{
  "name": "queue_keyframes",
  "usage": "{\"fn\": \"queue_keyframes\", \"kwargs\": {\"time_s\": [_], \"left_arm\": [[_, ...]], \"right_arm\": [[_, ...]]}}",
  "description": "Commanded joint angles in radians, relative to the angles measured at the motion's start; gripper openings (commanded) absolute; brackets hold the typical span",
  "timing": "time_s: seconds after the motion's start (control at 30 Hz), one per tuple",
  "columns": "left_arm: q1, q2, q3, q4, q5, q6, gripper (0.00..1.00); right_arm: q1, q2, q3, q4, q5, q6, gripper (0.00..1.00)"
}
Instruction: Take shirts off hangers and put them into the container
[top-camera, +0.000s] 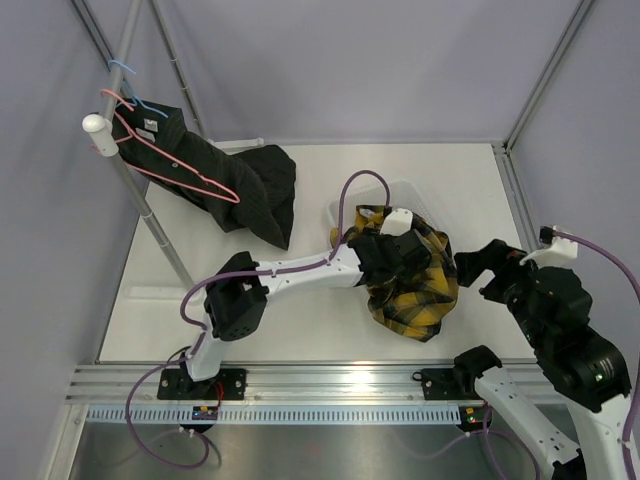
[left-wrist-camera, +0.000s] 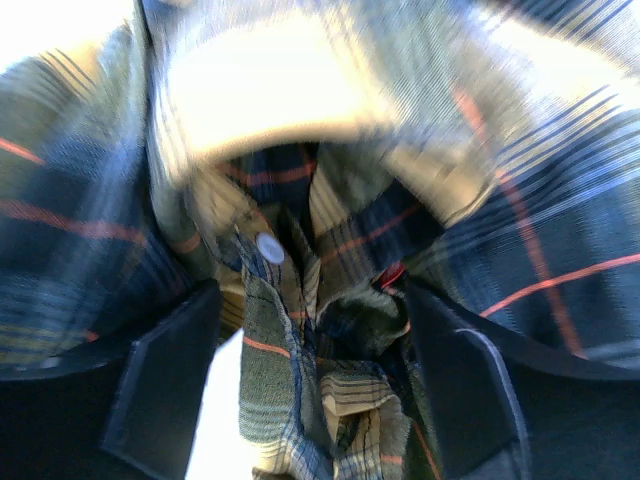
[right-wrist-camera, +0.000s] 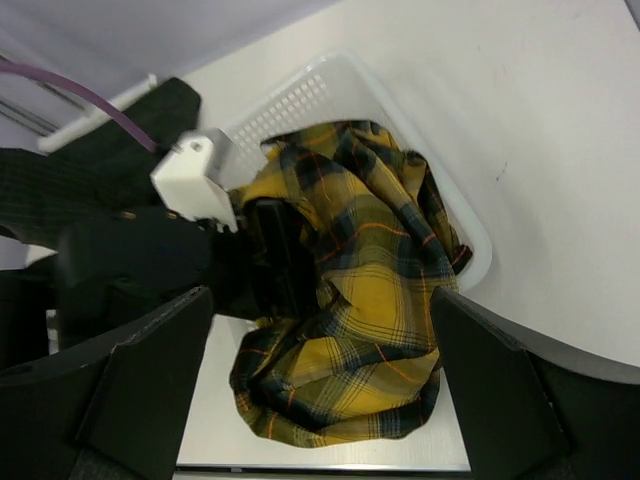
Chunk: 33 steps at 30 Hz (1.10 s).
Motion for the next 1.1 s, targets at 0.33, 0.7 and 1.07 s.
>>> {"fn": "queue_keyframes", "kwargs": {"time_s": [0.33, 0.7, 1.07], "left_arm": [[0.008, -0.168, 0.078, -0.14, -0.327, 0.022, 0.99], [0.024, -0.435, -0.098, -0.162, -0.309, 0.056, 0.99], [0.08, -0.594, -0.502, 0.065, -0.114, -0.02, 0.99]], "right_arm": [[-0.004, 0.168, -0.15, 0.071, -0.044, 0.095, 0.99], [-0.004, 0.355, -0.414, 0.327, 0.002, 0.242, 1.0], [-0.002, 0.397, -0.428, 0.423, 0.009, 0.187, 0.53]]}}
